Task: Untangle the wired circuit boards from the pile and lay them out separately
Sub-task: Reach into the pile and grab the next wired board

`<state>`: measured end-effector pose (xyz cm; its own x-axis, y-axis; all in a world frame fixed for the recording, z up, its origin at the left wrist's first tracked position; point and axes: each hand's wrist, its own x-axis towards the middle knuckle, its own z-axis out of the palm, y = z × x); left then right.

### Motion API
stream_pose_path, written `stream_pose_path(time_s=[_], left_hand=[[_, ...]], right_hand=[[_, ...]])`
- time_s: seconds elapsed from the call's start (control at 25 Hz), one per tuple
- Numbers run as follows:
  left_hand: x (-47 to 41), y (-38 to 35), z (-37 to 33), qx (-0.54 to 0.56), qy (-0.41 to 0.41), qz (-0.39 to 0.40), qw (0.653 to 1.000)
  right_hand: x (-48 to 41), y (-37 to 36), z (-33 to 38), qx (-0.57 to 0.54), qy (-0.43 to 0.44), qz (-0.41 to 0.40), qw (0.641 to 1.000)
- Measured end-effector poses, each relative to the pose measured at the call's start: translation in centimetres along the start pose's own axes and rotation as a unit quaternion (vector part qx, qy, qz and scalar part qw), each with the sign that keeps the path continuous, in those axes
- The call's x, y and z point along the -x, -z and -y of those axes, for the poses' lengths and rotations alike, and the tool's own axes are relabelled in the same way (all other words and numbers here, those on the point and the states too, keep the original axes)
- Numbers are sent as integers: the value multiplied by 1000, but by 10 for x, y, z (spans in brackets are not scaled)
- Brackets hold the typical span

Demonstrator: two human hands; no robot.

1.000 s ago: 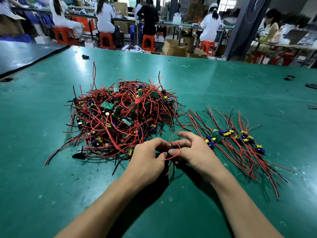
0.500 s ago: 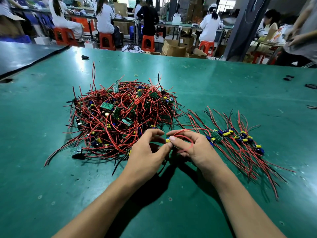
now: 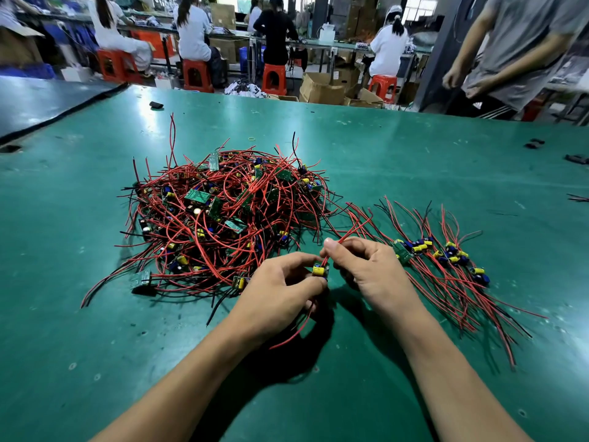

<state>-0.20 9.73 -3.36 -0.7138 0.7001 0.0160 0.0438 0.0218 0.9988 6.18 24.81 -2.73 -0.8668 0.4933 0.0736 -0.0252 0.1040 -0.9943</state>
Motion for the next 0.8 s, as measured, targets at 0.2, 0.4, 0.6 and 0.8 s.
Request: stream_pose_path(time_s=[0.2,0.4,0.6,0.8], left_hand=[[0,-4,1,162,47,7,986],[1,-1,1,121,54,8,991],[1,-8,7,105,52,4,993],[0,-7,8,56,8,-31,998]], right_hand=[[4,-6,-3,-83,-18,32,996],[3,-8,-3,-39,-10,44,998],[7,-11,-6,-63,-57,33,996],[7,-14,-1,-2,-50,84,995]])
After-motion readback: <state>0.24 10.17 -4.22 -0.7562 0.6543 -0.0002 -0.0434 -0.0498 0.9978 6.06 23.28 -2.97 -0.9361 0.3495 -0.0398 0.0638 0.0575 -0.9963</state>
